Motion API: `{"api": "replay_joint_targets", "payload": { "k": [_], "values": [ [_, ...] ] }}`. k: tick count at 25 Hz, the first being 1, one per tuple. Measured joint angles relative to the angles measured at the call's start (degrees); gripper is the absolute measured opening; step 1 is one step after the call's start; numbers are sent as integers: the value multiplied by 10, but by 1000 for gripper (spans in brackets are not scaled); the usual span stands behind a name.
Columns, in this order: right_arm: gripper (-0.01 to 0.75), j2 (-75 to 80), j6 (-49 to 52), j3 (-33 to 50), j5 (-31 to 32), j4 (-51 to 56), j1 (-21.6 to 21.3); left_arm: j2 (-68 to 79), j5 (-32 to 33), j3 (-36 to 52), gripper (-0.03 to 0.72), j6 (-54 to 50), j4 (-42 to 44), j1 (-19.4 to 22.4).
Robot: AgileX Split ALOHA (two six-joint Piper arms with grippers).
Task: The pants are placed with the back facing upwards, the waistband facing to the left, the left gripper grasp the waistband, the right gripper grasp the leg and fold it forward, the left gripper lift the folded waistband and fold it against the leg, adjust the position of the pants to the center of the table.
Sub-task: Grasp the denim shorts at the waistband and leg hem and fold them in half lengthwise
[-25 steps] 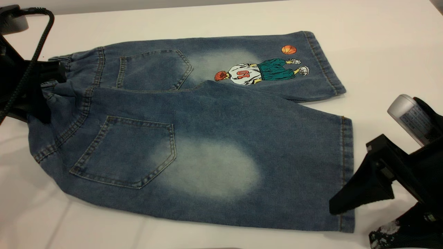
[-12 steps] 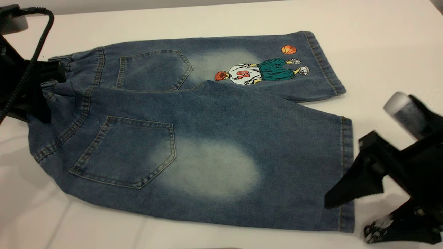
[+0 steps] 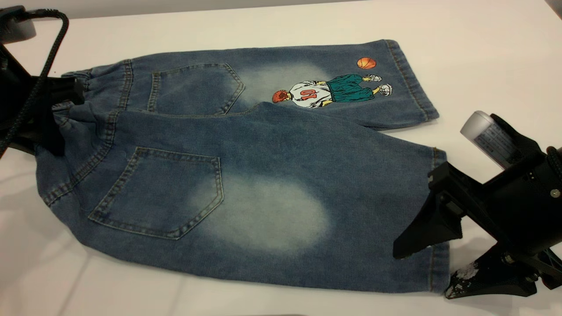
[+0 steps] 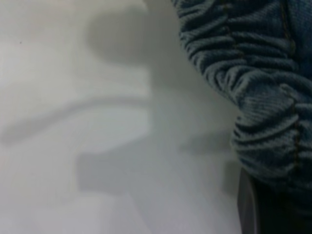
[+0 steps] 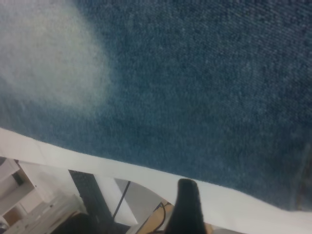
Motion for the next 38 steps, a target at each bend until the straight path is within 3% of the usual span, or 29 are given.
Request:
{"api": "replay_joint_targets", "payload": {
  "k": [6, 12, 14, 19, 21, 25, 33, 38],
  "values": [
    [509, 8, 8, -22, 3, -3, 1, 0, 0, 0, 88, 0, 0, 0],
    [468, 56, 9, -47, 70, -2, 1, 0, 0, 0, 88, 0, 0, 0],
    [394, 60, 9, -51, 71, -3, 1, 0, 0, 0, 88, 0, 0, 0],
    [103, 64, 9, -57, 51, -2, 1, 0, 0, 0, 89, 0, 0, 0],
    [46, 64, 9, -61, 49, -2, 1, 0, 0, 0, 89, 0, 0, 0],
    [38, 68, 9, -80, 83, -2, 1, -3, 5, 0, 89, 0, 0, 0],
    [38, 54, 21, -145, 259, -4, -16, -70, 63, 0, 89, 0, 1, 0],
    [38, 31, 76, -215, 275, -7, -43, -91, 98, -6, 89, -24, -2, 0]
  ]
}}
